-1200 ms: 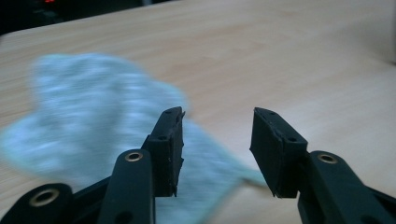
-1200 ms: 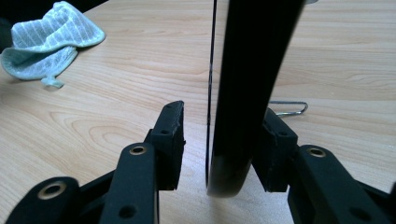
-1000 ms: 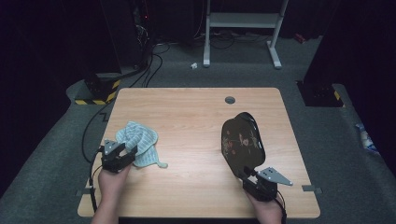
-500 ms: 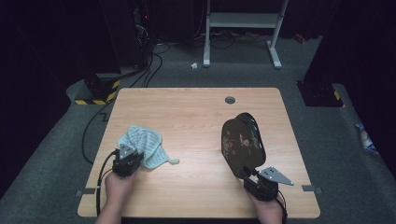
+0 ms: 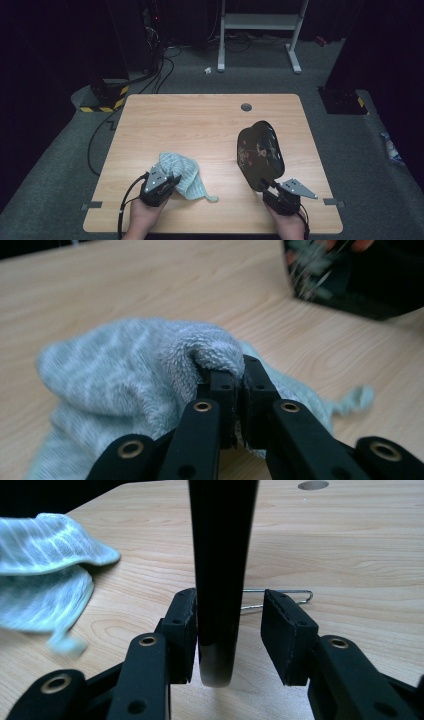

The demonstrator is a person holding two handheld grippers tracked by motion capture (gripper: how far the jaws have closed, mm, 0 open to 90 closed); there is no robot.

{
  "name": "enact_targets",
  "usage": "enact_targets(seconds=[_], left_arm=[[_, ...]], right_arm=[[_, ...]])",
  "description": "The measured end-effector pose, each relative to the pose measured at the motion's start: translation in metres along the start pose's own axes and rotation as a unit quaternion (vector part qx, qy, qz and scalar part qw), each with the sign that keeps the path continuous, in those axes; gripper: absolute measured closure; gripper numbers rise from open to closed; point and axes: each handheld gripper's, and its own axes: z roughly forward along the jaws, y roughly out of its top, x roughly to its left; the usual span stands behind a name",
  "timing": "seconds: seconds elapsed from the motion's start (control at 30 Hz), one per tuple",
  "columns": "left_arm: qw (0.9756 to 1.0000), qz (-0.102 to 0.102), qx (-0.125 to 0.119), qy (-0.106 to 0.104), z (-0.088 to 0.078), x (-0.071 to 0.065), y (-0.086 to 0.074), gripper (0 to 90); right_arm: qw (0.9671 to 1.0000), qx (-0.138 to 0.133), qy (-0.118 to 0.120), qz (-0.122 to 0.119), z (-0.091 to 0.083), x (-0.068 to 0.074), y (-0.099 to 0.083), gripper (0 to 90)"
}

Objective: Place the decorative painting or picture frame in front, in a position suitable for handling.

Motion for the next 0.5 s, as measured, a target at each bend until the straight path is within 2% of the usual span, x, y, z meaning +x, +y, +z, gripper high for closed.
enact_targets(seconds=[0.1,0.17,0.2,0.27,0.37,0.43,0.5], left_arm=[[0.9994,0.017,-0.030,0.000,-0.012,-0.007,0.015,86.1],[0.9984,0.021,-0.053,0.003,-0.020,-0.008,0.023,86.2],[0.9971,0.027,-0.069,0.017,-0.026,-0.006,0.029,86.2],[0.9957,0.033,-0.078,0.039,-0.028,-0.002,0.031,86.2],[0.9941,0.019,-0.075,0.075,-0.020,0.019,0.023,86.2],[0.9930,0.021,-0.055,0.103,-0.010,0.031,0.014,86.2],[0.9938,0.008,-0.031,0.106,0.000,0.042,0.003,86.2]], right_arm=[[1.0000,-0.001,0.001,0.002,-0.001,-0.001,0.000,57.7],[1.0000,-0.002,0.001,0.002,-0.001,-0.001,0.000,57.7],[1.0000,-0.002,0.001,0.002,-0.001,-0.001,0.000,57.7],[1.0000,-0.002,0.001,0.002,-0.001,0.000,0.000,57.7],[1.0000,-0.002,0.001,0.001,-0.001,0.001,0.000,57.6],[1.0000,-0.001,0.002,0.001,0.000,0.001,0.000,57.5],[1.0000,0.000,0.002,0.000,0.001,0.002,0.000,57.5]])
